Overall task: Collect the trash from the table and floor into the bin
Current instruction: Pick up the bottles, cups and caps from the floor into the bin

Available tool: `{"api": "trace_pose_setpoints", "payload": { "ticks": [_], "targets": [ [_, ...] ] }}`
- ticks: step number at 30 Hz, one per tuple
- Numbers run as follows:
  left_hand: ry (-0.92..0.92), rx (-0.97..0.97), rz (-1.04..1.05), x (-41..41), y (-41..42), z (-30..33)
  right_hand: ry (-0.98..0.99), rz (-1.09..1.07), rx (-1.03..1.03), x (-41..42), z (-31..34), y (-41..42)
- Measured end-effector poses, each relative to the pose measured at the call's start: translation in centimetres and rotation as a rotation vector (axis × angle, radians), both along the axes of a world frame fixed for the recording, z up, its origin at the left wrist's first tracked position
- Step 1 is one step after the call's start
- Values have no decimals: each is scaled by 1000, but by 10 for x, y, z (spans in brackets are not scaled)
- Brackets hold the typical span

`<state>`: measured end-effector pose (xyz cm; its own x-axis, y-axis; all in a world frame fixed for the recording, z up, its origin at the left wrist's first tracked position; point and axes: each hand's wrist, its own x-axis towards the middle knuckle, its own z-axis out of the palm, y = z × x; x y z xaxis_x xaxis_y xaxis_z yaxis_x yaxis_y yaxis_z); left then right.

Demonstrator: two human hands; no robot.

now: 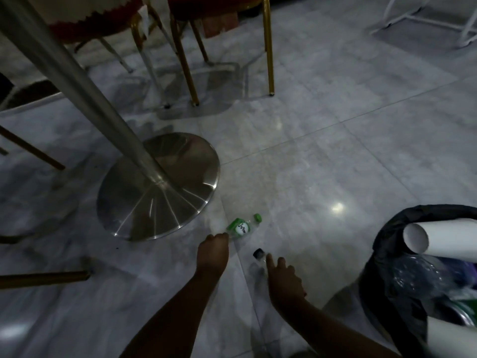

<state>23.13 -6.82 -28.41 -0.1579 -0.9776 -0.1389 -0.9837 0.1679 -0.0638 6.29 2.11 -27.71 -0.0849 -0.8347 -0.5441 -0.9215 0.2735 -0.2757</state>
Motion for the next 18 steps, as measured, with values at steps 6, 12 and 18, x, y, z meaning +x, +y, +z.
{"api": "trace_pose_setpoints", "payload": {
  "ticks": [6,12,18],
  "targets": [
    [124,-173,-16,-8,10,75,-249,-34,-305,-18,69,10],
    [280,-353,-233,-26,7,171,-300,41,-543,-73,171,40],
    [527,-300,-522,-108,14,234,-274,44,-666,-144,222,107]
  ]
}}
